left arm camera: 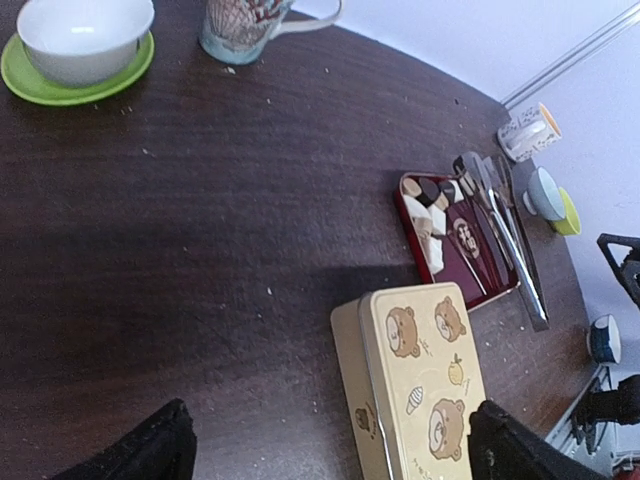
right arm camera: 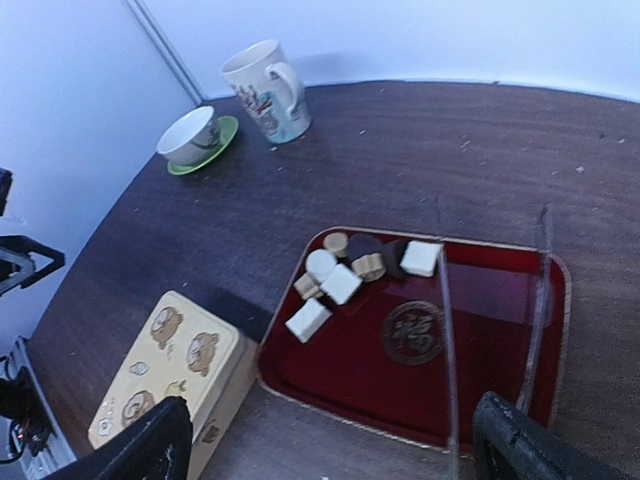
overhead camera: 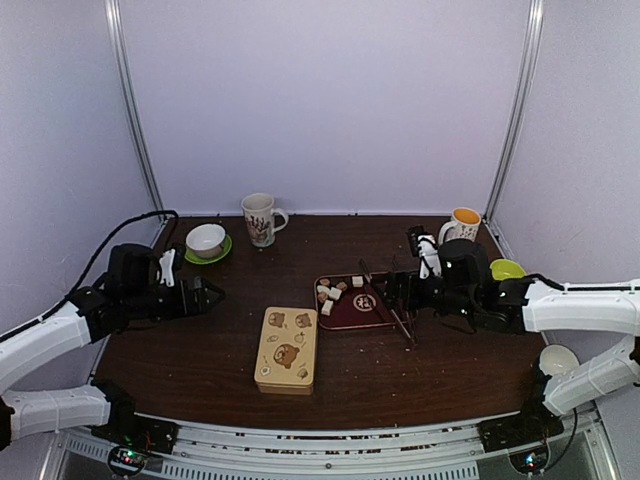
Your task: Pack the chocolate
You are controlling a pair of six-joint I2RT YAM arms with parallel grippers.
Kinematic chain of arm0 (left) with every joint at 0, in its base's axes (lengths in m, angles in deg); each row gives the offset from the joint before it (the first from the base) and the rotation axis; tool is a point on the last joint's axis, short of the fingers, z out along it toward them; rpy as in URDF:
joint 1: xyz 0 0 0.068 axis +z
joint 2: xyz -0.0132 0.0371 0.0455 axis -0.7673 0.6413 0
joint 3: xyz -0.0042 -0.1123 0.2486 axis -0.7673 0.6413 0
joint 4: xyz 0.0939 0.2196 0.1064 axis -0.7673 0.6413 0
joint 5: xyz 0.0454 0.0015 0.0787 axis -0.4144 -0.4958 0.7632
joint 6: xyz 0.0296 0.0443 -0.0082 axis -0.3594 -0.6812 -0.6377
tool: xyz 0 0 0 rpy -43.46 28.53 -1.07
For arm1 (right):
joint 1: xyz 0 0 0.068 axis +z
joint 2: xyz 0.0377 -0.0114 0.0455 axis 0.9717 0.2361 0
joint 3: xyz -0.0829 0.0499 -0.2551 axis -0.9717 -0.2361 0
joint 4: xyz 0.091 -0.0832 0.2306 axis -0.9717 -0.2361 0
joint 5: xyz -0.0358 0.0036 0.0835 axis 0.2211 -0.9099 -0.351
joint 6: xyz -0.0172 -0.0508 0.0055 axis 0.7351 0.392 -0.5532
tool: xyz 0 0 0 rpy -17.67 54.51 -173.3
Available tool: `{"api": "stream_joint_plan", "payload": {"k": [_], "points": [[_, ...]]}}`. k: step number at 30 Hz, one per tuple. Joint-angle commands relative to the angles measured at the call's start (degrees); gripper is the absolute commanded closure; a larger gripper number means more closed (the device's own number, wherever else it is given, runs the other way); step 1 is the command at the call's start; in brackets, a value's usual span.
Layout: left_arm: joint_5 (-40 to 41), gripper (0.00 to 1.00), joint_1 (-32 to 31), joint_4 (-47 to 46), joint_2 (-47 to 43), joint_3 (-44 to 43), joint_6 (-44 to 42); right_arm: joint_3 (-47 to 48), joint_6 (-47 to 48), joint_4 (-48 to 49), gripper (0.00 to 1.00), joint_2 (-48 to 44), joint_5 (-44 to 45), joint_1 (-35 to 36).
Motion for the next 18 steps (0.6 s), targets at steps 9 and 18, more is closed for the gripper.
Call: {"api": "stream_joint_plan", "payload": {"k": [9, 18], "points": [[26.48, 0.02, 0.5, -2.14, -7.23, -3.58, -17.71, 2.54, 10.6, -7.52, 0.0, -5.16, 29.71, -9.93], [42.45, 0.02, 0.66, -14.33, -6.25, 2.64, -30.55, -3.66, 19.58, 4.4, 0.0, -9.14, 25.3, -19.5]]}}
